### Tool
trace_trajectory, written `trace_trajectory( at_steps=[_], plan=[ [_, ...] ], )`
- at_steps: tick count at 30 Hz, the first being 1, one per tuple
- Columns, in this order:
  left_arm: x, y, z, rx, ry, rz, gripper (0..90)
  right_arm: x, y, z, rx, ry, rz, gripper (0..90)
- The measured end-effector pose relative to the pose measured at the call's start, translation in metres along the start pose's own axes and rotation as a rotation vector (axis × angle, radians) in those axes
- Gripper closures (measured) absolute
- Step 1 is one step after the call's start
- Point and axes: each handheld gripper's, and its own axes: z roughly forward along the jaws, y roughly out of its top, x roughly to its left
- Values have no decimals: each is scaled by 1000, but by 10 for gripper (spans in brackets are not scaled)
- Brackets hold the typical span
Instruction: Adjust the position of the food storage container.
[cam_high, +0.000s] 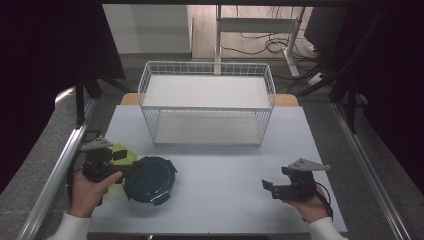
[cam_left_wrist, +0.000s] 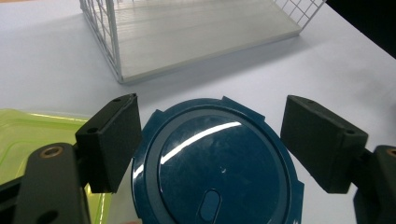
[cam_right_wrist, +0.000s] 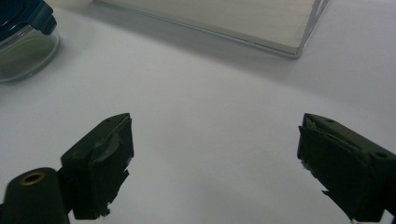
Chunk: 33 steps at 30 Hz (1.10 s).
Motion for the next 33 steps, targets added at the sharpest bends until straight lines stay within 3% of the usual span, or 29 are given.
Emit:
trace_trajectory(
  at_steps=[8, 22, 28, 33],
  plan=[
    [0, -3, -8, -13, 4, -2, 205, -8, 0, -1, -8, -1, 20, 179],
    [6, -9, -22, -15, 31, -26, 230, 0, 10, 7, 6, 25, -13, 223],
    [12, -13, -25, 0, 65, -39, 318, -1, 9, 14, 26, 33, -26, 229],
    [15, -15, -31, 22, 88, -22, 391, -1, 9, 14, 29, 27, -27, 230]
  ],
)
